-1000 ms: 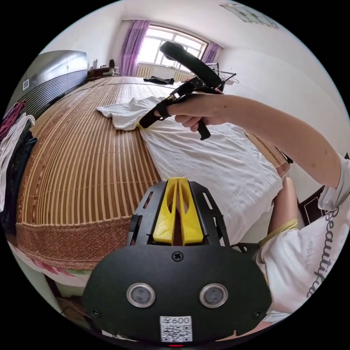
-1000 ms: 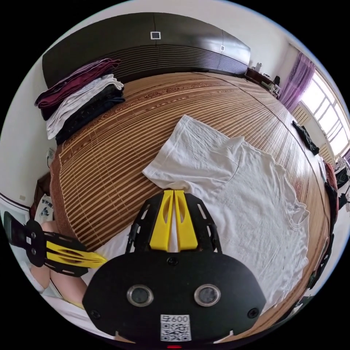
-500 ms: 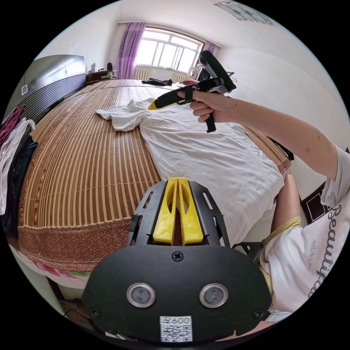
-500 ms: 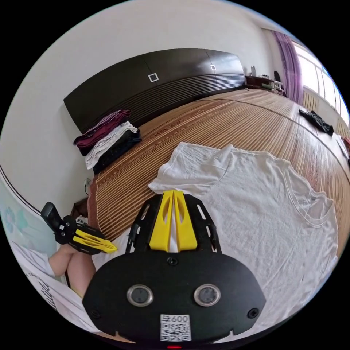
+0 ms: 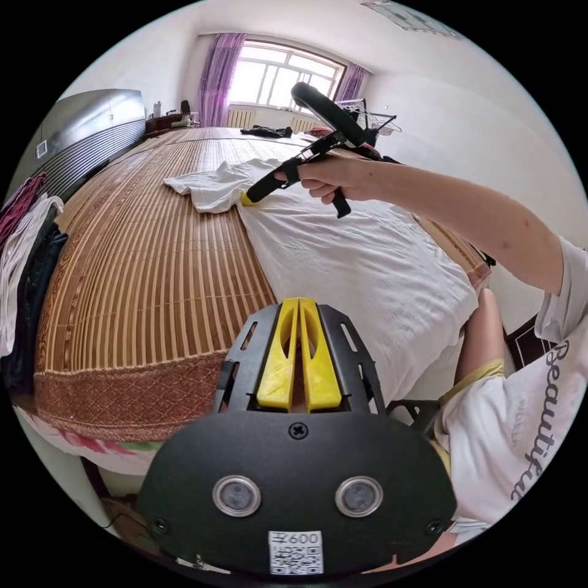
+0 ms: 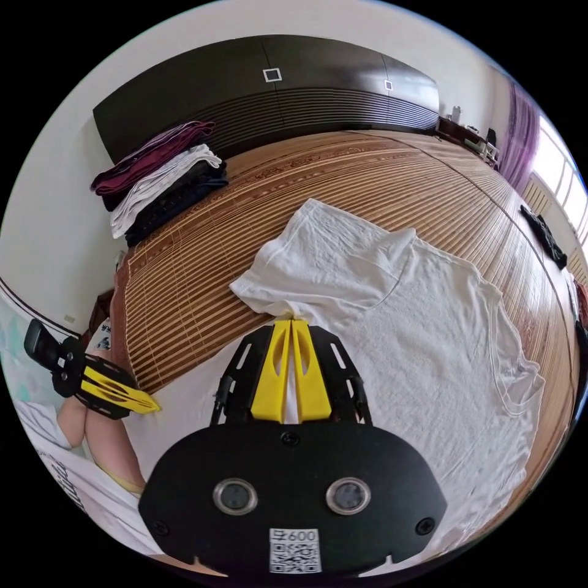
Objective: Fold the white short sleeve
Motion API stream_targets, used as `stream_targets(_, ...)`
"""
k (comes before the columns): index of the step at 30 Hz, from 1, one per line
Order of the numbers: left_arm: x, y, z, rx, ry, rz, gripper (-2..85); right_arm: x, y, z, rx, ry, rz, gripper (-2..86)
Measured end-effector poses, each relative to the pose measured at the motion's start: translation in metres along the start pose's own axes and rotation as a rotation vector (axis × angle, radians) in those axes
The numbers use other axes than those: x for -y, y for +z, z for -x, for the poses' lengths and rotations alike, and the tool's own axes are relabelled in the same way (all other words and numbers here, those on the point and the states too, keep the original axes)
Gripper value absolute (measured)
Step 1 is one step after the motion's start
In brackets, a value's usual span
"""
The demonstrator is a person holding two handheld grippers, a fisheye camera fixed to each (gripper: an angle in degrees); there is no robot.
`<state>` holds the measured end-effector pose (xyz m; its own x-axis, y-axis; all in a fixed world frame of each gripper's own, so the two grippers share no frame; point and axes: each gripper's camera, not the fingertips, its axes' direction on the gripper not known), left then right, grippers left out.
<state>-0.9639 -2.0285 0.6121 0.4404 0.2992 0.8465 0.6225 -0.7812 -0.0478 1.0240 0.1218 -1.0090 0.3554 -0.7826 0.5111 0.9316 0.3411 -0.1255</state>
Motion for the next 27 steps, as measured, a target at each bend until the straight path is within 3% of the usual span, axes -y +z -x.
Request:
stream_targets(12,0.047,-0.050,-0.004,0.019,-0.098,-0.027,0.2,-0.019,-0.094,-0.005,0.027,0.036,-0.159,-0.8)
stream_targets(15,0.101,-0.062,0.009,0.013,-0.173,-0.068,0.1,-0.032,-0.119,-0.021,0.073,0.083,-0.144,-0.8)
stream_targets(21,0.246,-0.013,0.003,0.134,-0.084,0.101,0.1,-0.076,-0.174,-0.061,0.045,0.218,-0.168,-0.9)
stream_targets(27,0.305,0.023,0.018,-0.189,-0.188,0.170,0.1,-0.120,-0.216,-0.113,0.242,0.312,-0.197,-0.9)
